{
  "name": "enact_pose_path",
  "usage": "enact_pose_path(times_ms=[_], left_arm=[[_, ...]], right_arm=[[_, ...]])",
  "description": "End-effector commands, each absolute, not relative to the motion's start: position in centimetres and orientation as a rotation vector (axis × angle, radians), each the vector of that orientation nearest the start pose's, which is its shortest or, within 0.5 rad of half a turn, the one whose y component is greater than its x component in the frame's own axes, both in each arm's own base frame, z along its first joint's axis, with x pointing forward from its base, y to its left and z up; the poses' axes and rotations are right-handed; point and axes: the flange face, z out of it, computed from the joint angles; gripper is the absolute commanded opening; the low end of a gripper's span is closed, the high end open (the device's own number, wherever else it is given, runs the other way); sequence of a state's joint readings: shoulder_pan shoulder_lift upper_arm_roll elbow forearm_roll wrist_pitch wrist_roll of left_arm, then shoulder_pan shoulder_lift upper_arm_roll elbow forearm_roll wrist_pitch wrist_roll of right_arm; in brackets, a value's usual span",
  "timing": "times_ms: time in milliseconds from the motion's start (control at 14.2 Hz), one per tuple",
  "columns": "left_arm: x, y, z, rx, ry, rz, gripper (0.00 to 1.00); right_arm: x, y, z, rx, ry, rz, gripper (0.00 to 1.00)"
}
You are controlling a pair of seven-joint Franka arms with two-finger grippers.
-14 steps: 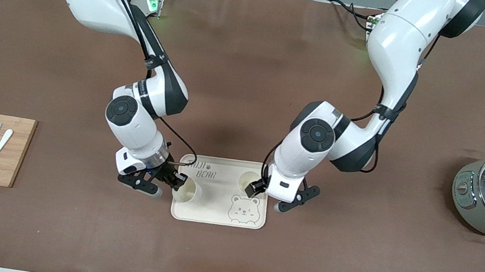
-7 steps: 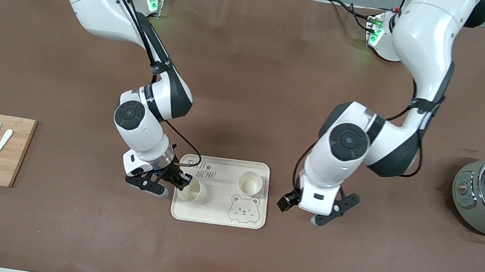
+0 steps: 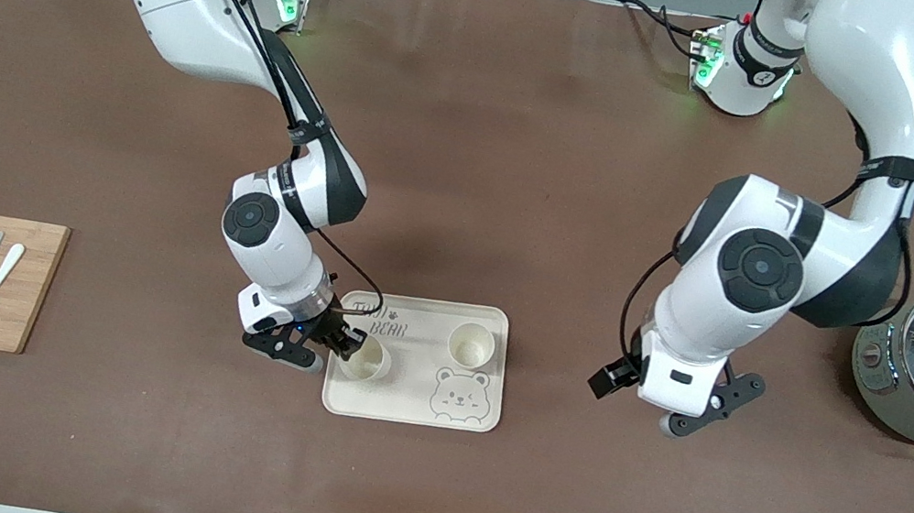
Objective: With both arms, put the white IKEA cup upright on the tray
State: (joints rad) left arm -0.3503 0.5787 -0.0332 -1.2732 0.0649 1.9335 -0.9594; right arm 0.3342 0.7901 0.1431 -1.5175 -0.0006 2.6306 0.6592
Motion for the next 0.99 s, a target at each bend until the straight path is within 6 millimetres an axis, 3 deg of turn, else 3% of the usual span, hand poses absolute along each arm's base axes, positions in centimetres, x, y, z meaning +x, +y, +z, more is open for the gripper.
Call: enact_pose_path(times_ms=[0,70,423,634,775,915], left_arm=[[67.0,-24.2,44.9,-3.023,-0.769,-0.137,1.0],[66.8,-23.9,45.3,-3.025,-0.739,-0.127,1.0],[66.1,-17.9,47.9,-3.059,-0.566,-0.127,1.0],[65.0,-14.6,49.5,-3.078,-0.45,-0.127,1.0],[64.6,-12.7,50.4,-3.084,-0.383,-0.134,1.0],[64.1,-10.8,51.5,-3.089,-0.289,-0.129,1.0]], right_arm=[[66.7,32.4,23.2,-2.839,0.364,-0.344,0.79],[66.9,32.2,23.3,-2.836,0.372,-0.345,1.0],[67.6,31.5,25.4,-2.828,0.368,-0.372,1.0],[67.6,31.2,29.2,-2.844,0.365,-0.357,1.0],[67.3,31.0,33.2,-2.88,0.354,-0.313,1.0],[67.2,29.1,38.2,-2.918,0.369,-0.267,1.0]])
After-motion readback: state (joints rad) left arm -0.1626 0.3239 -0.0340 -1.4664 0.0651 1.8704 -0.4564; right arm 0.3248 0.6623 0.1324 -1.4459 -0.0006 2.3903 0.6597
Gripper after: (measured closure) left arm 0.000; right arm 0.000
